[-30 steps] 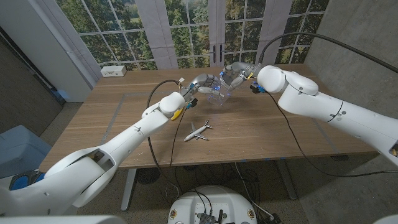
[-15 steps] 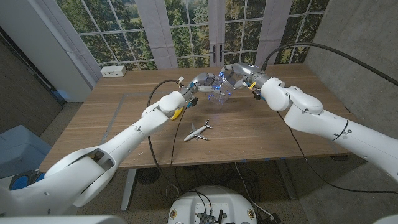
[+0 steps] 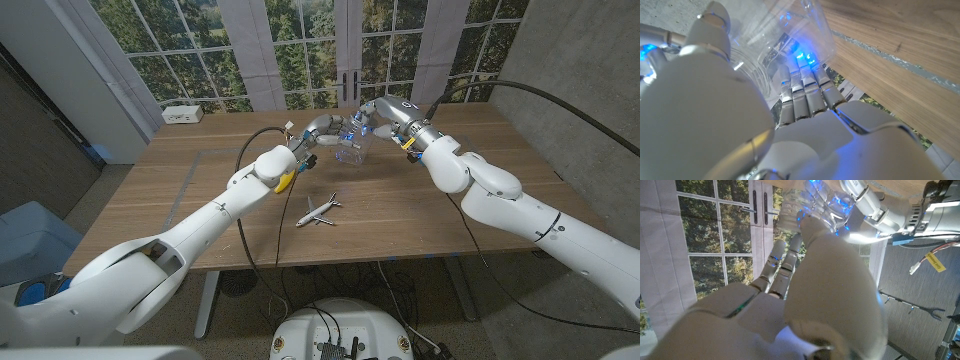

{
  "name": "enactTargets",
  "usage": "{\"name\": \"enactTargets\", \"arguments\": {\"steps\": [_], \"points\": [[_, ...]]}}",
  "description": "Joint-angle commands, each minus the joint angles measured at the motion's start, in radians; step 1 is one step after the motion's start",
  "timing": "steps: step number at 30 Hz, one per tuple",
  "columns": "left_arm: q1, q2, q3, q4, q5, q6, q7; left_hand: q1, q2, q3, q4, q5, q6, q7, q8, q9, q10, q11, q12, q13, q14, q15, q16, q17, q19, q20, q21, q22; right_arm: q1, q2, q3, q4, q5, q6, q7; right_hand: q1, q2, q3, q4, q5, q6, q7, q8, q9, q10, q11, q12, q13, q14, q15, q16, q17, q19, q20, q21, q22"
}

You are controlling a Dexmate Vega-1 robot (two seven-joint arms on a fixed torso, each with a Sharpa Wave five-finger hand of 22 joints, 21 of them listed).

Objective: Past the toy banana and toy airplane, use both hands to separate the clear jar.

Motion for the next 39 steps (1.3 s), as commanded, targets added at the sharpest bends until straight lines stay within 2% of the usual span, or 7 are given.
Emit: {"name": "enactTargets", "arguments": {"steps": [1,8,11,20,25,34,39], "points": [[-0.002,0.000,0.001,0.009,0.003,-0.015,-0.005,0.206,0.212,0.023,0.019,0.005,0.427,-0.213,0.006,0.029,0.427,-0.298,0.004,0.182,0.079,-0.250,-0.006,0.004,0.001,0.000,0.006,0.004,-0.060,0.065,0.081,0.016,0.045,0.024,-0.039,-0.035,0.029,0.003,0.003,0.005,-0.040,-0.010,0.005,0.026,0.002,0.000,-0.004,0.007,0.027,-0.175,0.011,0.005,0.009,-0.140,0.002,-0.006],[-0.006,-0.004,-0.001,0.020,0.002,-0.024,-0.006,0.206,0.212,0.023,0.019,0.006,0.427,-0.215,0.005,0.030,0.427,-0.299,0.002,0.183,0.079,-0.250,-0.007,0.006,0.000,0.001,0.007,0.004,-0.062,0.080,0.091,0.027,0.049,0.011,-0.050,-0.060,0.046,0.026,0.008,0.025,-0.135,-0.023,0.005,0.062,-0.033,0.002,-0.021,0.021,0.053,-0.169,0.007,0.006,0.026,-0.123,-0.006,-0.010],[-0.008,-0.005,0.000,0.024,0.001,-0.023,-0.009,0.206,0.212,0.023,0.019,0.006,0.426,-0.216,0.004,0.031,0.427,-0.299,0.001,0.184,0.080,-0.250,-0.007,0.006,-0.001,0.001,0.008,0.004,-0.063,0.080,0.097,0.043,0.069,0.051,-0.060,-0.145,0.039,-0.011,0.040,0.011,-0.170,-0.018,-0.020,0.033,-0.032,0.001,-0.023,0.034,0.077,-0.173,0.031,0.026,0.040,-0.113,0.012,-0.005],[-0.010,-0.007,-0.001,0.033,0.001,-0.028,-0.007,0.207,0.212,0.022,0.019,0.006,0.427,-0.214,0.003,0.031,0.427,-0.298,-0.001,0.185,0.080,-0.250,-0.009,0.008,-0.001,0.003,0.010,0.004,-0.055,0.085,0.106,0.062,0.100,0.082,-0.046,-0.183,0.065,-0.052,0.010,-0.063,-0.167,-0.031,-0.059,-0.050,0.096,0.004,0.022,0.078,0.163,-0.177,0.103,0.059,0.096,-0.137,0.062,-0.004],[-0.010,-0.009,-0.001,0.037,0.000,-0.032,-0.005,0.207,0.212,0.022,0.019,0.006,0.428,-0.214,0.002,0.032,0.427,-0.298,-0.002,0.186,0.080,-0.250,-0.010,0.009,-0.002,0.003,0.012,0.003,-0.062,0.094,0.110,0.072,0.095,0.097,-0.079,-0.177,0.062,-0.053,0.002,-0.068,-0.158,-0.023,-0.060,-0.058,0.111,0.004,0.029,0.086,0.178,-0.177,0.114,0.064,0.101,-0.136,0.061,-0.007],[0.003,-0.005,-0.007,0.025,0.004,-0.039,0.013,0.207,0.214,0.021,0.020,0.006,0.423,-0.219,-0.002,0.035,0.423,-0.298,-0.007,0.186,0.081,-0.250,-0.012,0.011,-0.009,0.005,0.013,0.003,-0.080,0.117,0.126,0.093,0.103,0.133,-0.143,-0.173,0.058,-0.052,-0.004,-0.069,-0.152,-0.024,-0.064,-0.070,0.096,0.008,0.020,0.087,0.176,-0.176,0.112,0.062,0.093,-0.124,0.046,-0.013],[0.016,-0.001,-0.015,0.018,-0.004,-0.047,0.021,0.202,0.216,0.018,0.023,0.000,0.402,-0.237,-0.012,0.037,0.410,-0.298,-0.019,0.183,0.075,-0.249,-0.016,0.014,-0.025,0.005,0.011,0.004,-0.091,0.126,0.128,0.089,0.089,0.124,-0.169,-0.217,0.067,-0.041,0.012,-0.070,-0.188,-0.033,-0.092,-0.104,0.009,0.003,-0.046,0.067,0.085,-0.166,0.036,0.022,0.073,-0.102,0.018,-0.015]]}}
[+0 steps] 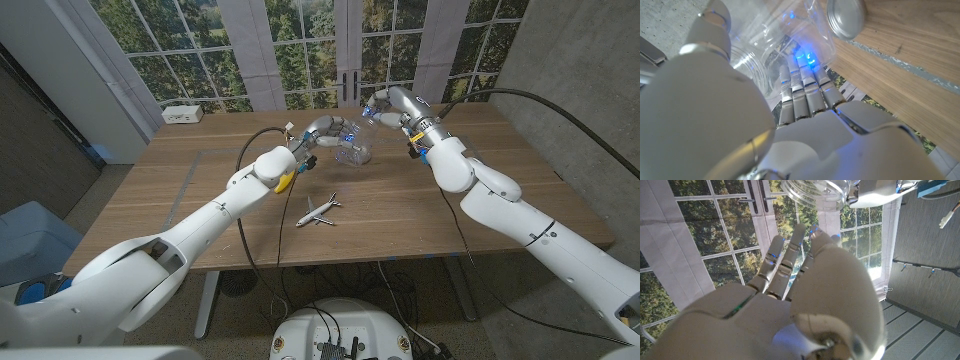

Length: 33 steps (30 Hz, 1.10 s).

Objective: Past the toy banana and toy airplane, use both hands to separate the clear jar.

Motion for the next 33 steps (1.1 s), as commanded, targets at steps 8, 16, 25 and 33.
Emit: {"name": "enactTargets", "arguments": {"steps": [8,16,25,33], "points": [[0.047,0.015,-0.024,-0.032,-0.005,-0.030,0.041,0.196,0.227,0.014,0.025,-0.020,0.394,-0.249,-0.014,0.033,0.387,-0.297,-0.025,0.176,0.057,-0.249,-0.015,-0.002,-0.041,0.005,-0.002,0.006,-0.028,0.027,0.018,-0.003,0.008,-0.002,-0.051,-0.195,-0.012,0.012,0.052,-0.014,-0.167,-0.010,-0.081,-0.048,-0.137,0.018,-0.098,-0.038,-0.144,-0.123,-0.118,-0.041,-0.022,-0.081,-0.064,-0.002],[0.084,0.036,-0.035,-0.081,0.007,-0.009,0.074,0.196,0.233,0.009,0.024,-0.043,0.399,-0.253,-0.022,0.022,0.385,-0.297,-0.041,0.157,0.036,-0.249,-0.039,-0.020,-0.058,0.052,-0.005,0.002,-0.042,0.018,0.046,-0.024,0.084,-0.019,-0.006,-0.417,-0.037,0.000,0.091,-0.033,-0.364,0.021,-0.241,-0.118,-0.315,0.074,-0.113,-0.092,-0.248,-0.089,-0.142,-0.014,0.032,0.007,-0.142,-0.005],[0.137,0.053,-0.053,-0.131,0.053,0.014,0.166,0.193,0.226,-0.004,0.023,-0.082,0.438,-0.252,-0.030,-0.007,0.400,-0.303,-0.058,0.126,0.012,-0.248,-0.077,-0.058,-0.062,0.052,-0.010,-0.007,-0.069,0.019,0.086,-0.031,0.194,-0.004,0.006,-0.568,-0.040,-0.015,0.124,-0.033,-0.462,0.065,-0.338,-0.149,-0.414,0.127,-0.107,-0.127,-0.326,-0.035,-0.158,-0.001,0.057,0.071,-0.210,-0.007],[0.173,0.051,-0.071,-0.144,0.063,0.034,0.233,0.192,0.228,-0.011,0.025,-0.109,0.447,-0.266,-0.041,-0.025,0.411,-0.310,-0.069,0.107,0.007,-0.247,-0.089,-0.077,-0.081,0.032,-0.021,-0.009,-0.070,0.006,0.118,-0.033,0.370,-0.013,0.099,-0.661,-0.022,-0.017,0.145,-0.006,-0.479,0.099,-0.377,-0.160,-0.464,0.166,-0.106,-0.150,-0.380,0.015,-0.174,-0.002,-0.022,0.137,-0.278,-0.003]]}}
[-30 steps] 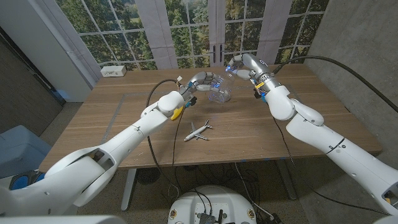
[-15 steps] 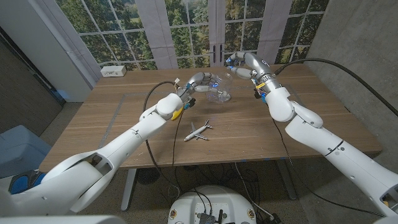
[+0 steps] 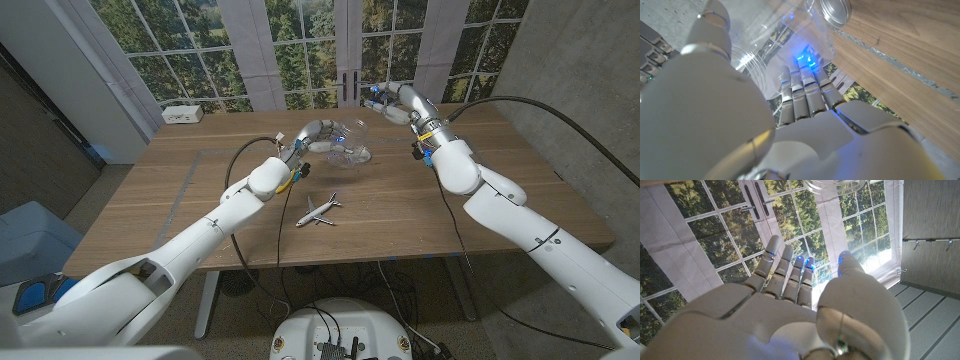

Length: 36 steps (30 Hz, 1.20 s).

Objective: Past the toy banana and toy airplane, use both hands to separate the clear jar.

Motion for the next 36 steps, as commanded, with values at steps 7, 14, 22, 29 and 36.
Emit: {"name": "enactTargets", "arguments": {"steps": [7,14,22,29,36], "points": [[0.071,0.003,-0.029,-0.025,0.044,0.020,0.142,0.193,0.232,0.002,0.009,-0.021,0.444,-0.273,-0.012,-0.009,0.408,-0.313,-0.009,0.096,0.012,-0.234,-0.009,-0.012,-0.006,-0.008,-0.006,-0.002,-0.014,-0.015,0.051,-0.006,0.266,0.006,0.092,-0.066,0.004,-0.005,0.013,0.021,-0.026,0.017,-0.030,-0.005,-0.030,0.018,0.007,-0.014,-0.029,-0.017,-0.010,0.003,-0.033,0.027,-0.036,0.005],[0.074,-0.011,-0.026,0.011,0.069,0.015,0.188,0.194,0.235,0.000,0.010,-0.031,0.439,-0.278,-0.018,-0.014,0.405,-0.313,-0.015,0.089,0.012,-0.234,-0.012,-0.019,-0.007,-0.007,-0.008,-0.002,-0.012,-0.025,0.051,-0.006,0.306,0.004,0.092,-0.079,0.005,-0.006,0.012,0.027,-0.033,0.018,-0.039,-0.006,-0.036,0.021,0.008,-0.018,-0.033,-0.016,-0.008,0.005,-0.038,0.028,-0.045,0.005],[0.066,-0.029,-0.018,0.056,0.086,0.020,0.223,0.195,0.241,-0.001,0.010,-0.041,0.433,-0.278,-0.025,-0.018,0.405,-0.314,-0.020,0.082,0.012,-0.234,-0.014,-0.026,-0.008,-0.010,-0.011,-0.003,-0.004,-0.035,0.044,-0.002,0.330,0.006,0.092,-0.087,0.005,-0.006,0.007,0.032,-0.037,0.019,-0.046,-0.007,-0.039,0.023,0.009,-0.023,-0.039,-0.012,-0.007,0.006,-0.045,0.035,-0.054,0.006],[0.051,-0.046,-0.010,0.107,0.084,0.020,0.235,0.195,0.247,-0.003,0.011,-0.051,0.427,-0.277,-0.031,-0.022,0.399,-0.315,-0.027,0.075,0.012,-0.234,-0.015,-0.033,-0.006,-0.011,-0.012,-0.003,0.005,-0.043,0.038,0.006,0.345,0.013,0.098,-0.096,0.004,-0.007,0.004,0.036,-0.041,0.021,-0.052,-0.008,-0.042,0.024,0.011,-0.027,-0.042,-0.010,-0.006,0.006,-0.047,0.039,-0.060,0.006],[0.028,-0.071,0.007,0.181,0.082,0.004,0.239,0.197,0.258,-0.002,0.011,-0.060,0.413,-0.281,-0.043,-0.026,0.388,-0.318,-0.034,0.067,0.015,-0.234,-0.016,-0.040,-0.003,-0.010,-0.013,-0.003,0.018,-0.050,0.030,0.015,0.357,0.017,0.109,-0.102,0.004,-0.007,0.001,0.039,-0.043,0.021,-0.056,-0.008,-0.044,0.025,0.012,-0.030,-0.045,-0.009,-0.005,0.006,-0.048,0.041,-0.065,0.006]]}}
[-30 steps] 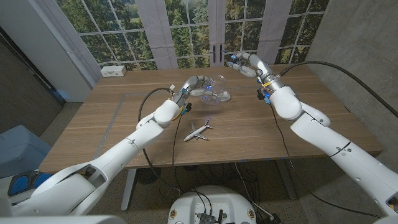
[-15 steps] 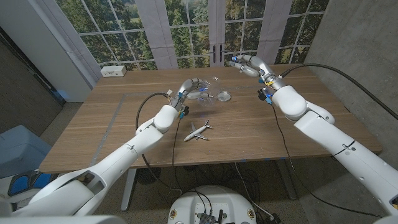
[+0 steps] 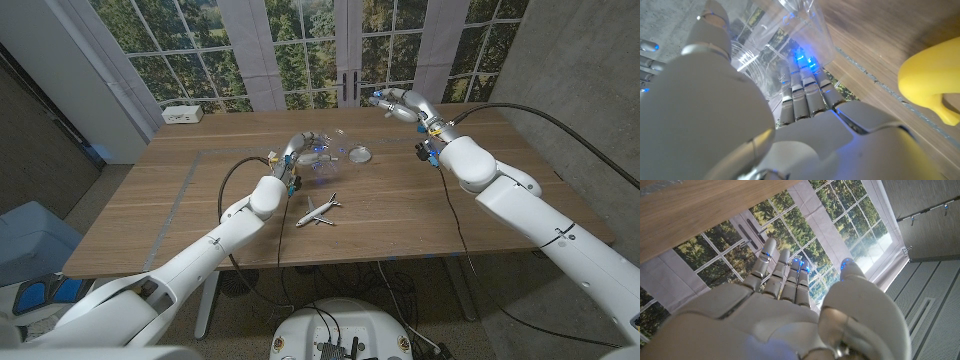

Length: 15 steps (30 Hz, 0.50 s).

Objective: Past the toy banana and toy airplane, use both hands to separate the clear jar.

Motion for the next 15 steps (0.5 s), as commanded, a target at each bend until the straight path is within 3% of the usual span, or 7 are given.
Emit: {"name": "enactTargets", "arguments": {"steps": [1,5,7,8,15], "points": [[-0.031,-0.034,0.023,0.101,0.000,-0.014,0.015,0.197,0.260,0.002,0.007,-0.010,0.408,-0.282,-0.012,0.000,0.381,-0.317,-0.007,0.035,0.014,-0.233,-0.001,-0.005,0.005,-0.003,-0.006,0.002,0.018,-0.013,-0.013,0.014,0.030,0.006,0.016,-0.008,0.006,0.001,-0.007,0.004,-0.002,-0.001,-0.006,0.001,-0.004,0.003,0.004,-0.002,-0.008,-0.012,0.002,0.002,-0.004,0.005,-0.008,0.002],[-0.041,-0.036,0.032,0.115,-0.008,-0.002,-0.003,0.202,0.282,0.006,0.007,-0.023,0.388,-0.278,-0.032,-0.005,0.348,-0.319,-0.021,0.021,0.013,-0.233,-0.006,-0.016,0.003,0.001,-0.009,0.002,0.023,-0.017,-0.018,0.013,0.028,0.005,0.017,-0.013,0.006,0.001,-0.008,0.006,-0.005,-0.001,-0.009,0.001,-0.006,0.004,0.005,-0.003,-0.011,-0.012,0.002,0.002,-0.006,0.006,-0.011,0.002],[-0.044,-0.034,0.035,0.113,-0.011,0.008,-0.010,0.204,0.309,0.015,0.008,-0.037,0.366,-0.277,-0.054,-0.009,0.313,-0.320,-0.038,0.003,0.003,-0.233,-0.012,-0.029,0.002,0.005,-0.012,0.003,0.025,-0.017,-0.020,0.012,0.027,0.003,0.015,-0.015,0.007,0.001,-0.009,0.007,-0.005,-0.002,-0.010,0.000,-0.007,0.003,0.005,-0.004,-0.012,-0.012,0.002,0.002,-0.006,0.006,-0.013,0.002],[-0.047,-0.033,0.037,0.113,-0.012,0.014,-0.016,0.200,0.320,0.018,0.008,-0.049,0.329,-0.272,-0.079,-0.013,0.293,-0.323,-0.046,-0.013,-0.004,-0.232,-0.014,-0.036,0.000,0.007,-0.016,0.002,0.026,-0.019,-0.023,0.008,0.018,-0.005,0.009,-0.017,0.009,0.002,-0.009,0.007,-0.006,-0.003,-0.012,0.000,-0.008,0.000,0.005,-0.005,-0.014,-0.015,0.002,0.002,-0.007,0.006,-0.014,0.002],[-0.063,-0.013,0.059,0.100,0.003,0.049,-0.048,0.180,0.323,0.018,0.005,-0.077,0.244,-0.298,-0.155,-0.020,0.175,-0.327,-0.068,-0.070,-0.076,-0.229,-0.031,-0.067,-0.022,0.015,-0.032,0.003,0.027,-0.022,-0.027,0.002,0.009,-0.006,0.004,-0.021,0.013,0.003,-0.014,0.009,-0.015,-0.010,-0.020,0.000,-0.017,-0.009,0.004,-0.009,-0.019,-0.019,0.004,0.004,-0.008,0.003,-0.020,0.003]]}}
